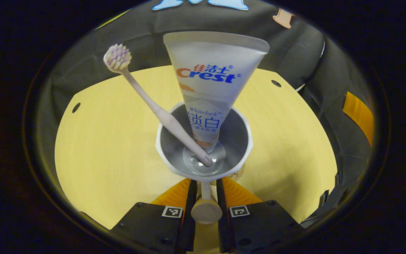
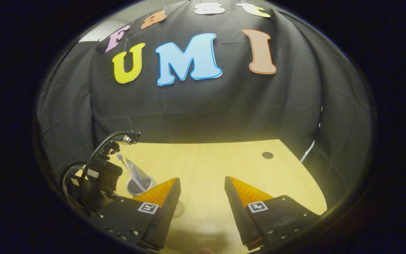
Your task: Put the toothbrush and toothpaste on the desktop into the cup, then pick up the cup and place it on the coaster on the desktop.
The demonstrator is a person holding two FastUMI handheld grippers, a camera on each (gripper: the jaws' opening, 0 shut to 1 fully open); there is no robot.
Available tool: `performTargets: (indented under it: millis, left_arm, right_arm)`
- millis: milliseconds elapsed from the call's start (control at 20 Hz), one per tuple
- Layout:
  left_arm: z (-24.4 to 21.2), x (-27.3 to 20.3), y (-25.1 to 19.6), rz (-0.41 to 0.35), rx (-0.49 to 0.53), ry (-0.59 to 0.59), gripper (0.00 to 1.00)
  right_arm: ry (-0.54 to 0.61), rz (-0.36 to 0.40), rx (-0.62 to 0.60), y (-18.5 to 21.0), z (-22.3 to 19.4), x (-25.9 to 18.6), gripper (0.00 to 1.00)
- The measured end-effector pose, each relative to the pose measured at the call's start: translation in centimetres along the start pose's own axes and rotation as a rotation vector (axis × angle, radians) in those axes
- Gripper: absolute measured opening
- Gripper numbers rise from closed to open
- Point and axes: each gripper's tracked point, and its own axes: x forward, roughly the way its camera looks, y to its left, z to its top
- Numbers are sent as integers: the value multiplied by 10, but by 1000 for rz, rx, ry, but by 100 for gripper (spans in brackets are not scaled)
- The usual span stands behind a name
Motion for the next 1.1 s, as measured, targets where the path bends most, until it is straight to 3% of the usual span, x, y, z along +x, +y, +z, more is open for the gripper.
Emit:
performTargets:
  millis: [100, 150, 200, 350, 450, 550, 600, 700, 750, 850, 900, 950, 1100]
  left_arm:
    - [-4, 5, -9, 3, 17, 17, 34]
    - [-5, 7, -11, 6, 26, 24, 28]
    - [-8, 9, -15, 8, 34, 33, 34]
    - [-15, 14, -24, 10, 48, 60, 34]
    - [-16, 17, -25, 32, 75, 56, 39]
    - [-14, 20, -26, 48, 80, 54, 34]
    - [-14, 19, -28, 54, 79, 53, 39]
    - [-14, 19, -28, 61, 77, 53, 41]
    - [-14, 18, -27, 63, 69, 47, 35]
    - [-12, 17, -27, 71, 62, 32, 37]
    - [-11, 14, -27, 77, 60, 20, 43]
    - [-9, 12, -31, 74, 58, 7, 37]
    - [-1, -7, -34, 72, 56, -64, 46]
  right_arm:
    - [3, -9, 8, -7, -2, -3, 76]
    - [4, -13, 12, -10, -3, -3, 76]
    - [5, -17, 17, -14, -3, -5, 76]
    - [3, -27, 36, -21, -4, -8, 76]
    - [4, -31, 46, -26, -5, -11, 77]
    - [7, -34, 49, -29, -7, -14, 76]
    - [8, -38, 41, -30, -8, -14, 76]
    - [4, -40, 18, -30, -8, -20, 76]
    - [4, -36, 14, -29, -8, -23, 76]
    - [2, -29, 7, -26, -7, -26, 76]
    - [1, -27, 1, -25, -8, -28, 76]
    - [-1, -23, -5, -24, -7, -31, 76]
    - [-17, -7, -24, -22, -3, -37, 76]
